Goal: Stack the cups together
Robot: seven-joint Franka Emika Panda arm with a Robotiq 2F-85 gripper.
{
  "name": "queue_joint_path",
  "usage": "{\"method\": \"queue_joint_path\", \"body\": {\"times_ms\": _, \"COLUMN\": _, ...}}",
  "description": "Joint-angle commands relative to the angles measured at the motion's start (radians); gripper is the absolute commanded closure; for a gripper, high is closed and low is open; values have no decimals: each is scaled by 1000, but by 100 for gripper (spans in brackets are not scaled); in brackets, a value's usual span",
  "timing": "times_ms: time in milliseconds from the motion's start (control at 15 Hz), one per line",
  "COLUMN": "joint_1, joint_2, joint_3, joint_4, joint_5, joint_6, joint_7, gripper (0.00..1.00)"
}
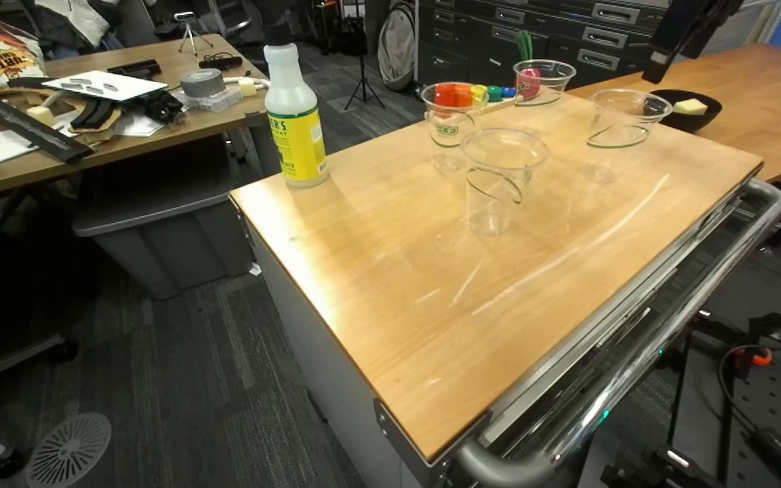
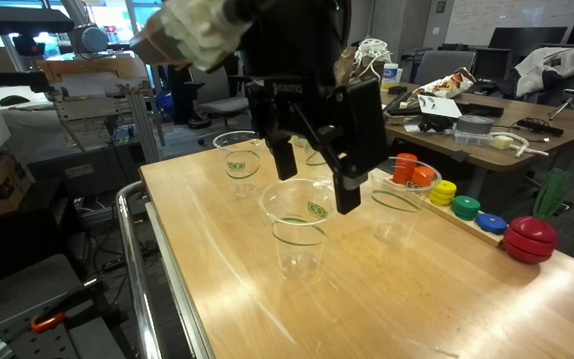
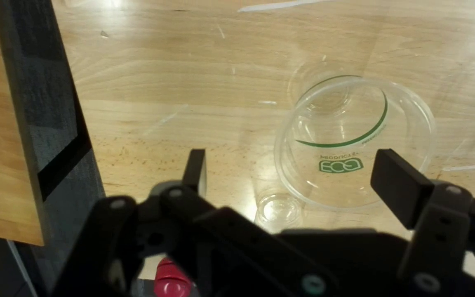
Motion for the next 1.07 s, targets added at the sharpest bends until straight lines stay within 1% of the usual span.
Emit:
{"method": "queue_joint_path", "body": {"times_ms": 0, "joint_1": 42, "joint_2": 42, "joint_3": -45, "joint_4": 21, "joint_5": 74, "joint_6": -9, "joint_7": -109, "gripper": 0}}
{"method": "queue_joint_path", "body": {"times_ms": 133, "joint_1": 45, "joint_2": 78, "joint_3": -49, "joint_4": 35, "joint_5": 84, "joint_6": -18, "joint_7": -127, "gripper": 0}}
{"method": "queue_joint_path", "body": {"times_ms": 333, "joint_1": 33, "joint_2": 125, "joint_3": -39, "joint_4": 58, "joint_5": 67, "joint_6": -24, "joint_7": -105, "gripper": 0}}
{"method": "queue_joint_path", "body": {"times_ms": 400, "joint_1": 33, "joint_2": 134, "joint_3": -38, "joint_4": 66, "joint_5": 68, "joint_6": -29, "joint_7": -104, "gripper": 10}}
{"method": "queue_joint_path", "body": {"times_ms": 467, "joint_1": 32, "joint_2": 143, "joint_3": -38, "joint_4": 75, "joint_5": 68, "joint_6": -35, "joint_7": -101, "gripper": 26}}
{"method": "queue_joint_path", "body": {"times_ms": 600, "joint_1": 34, "joint_2": 156, "joint_3": -39, "joint_4": 89, "joint_5": 74, "joint_6": -41, "joint_7": -103, "gripper": 42}}
{"method": "queue_joint_path", "body": {"times_ms": 667, "joint_1": 36, "joint_2": 160, "joint_3": -42, "joint_4": 96, "joint_5": 81, "joint_6": -48, "joint_7": -111, "gripper": 51}}
{"method": "queue_joint_path", "body": {"times_ms": 800, "joint_1": 39, "joint_2": 163, "joint_3": -46, "joint_4": 105, "joint_5": 96, "joint_6": -60, "joint_7": -130, "gripper": 65}}
{"method": "queue_joint_path", "body": {"times_ms": 1000, "joint_1": 39, "joint_2": 168, "joint_3": -52, "joint_4": 109, "joint_5": 112, "joint_6": -71, "joint_7": -155, "gripper": 89}}
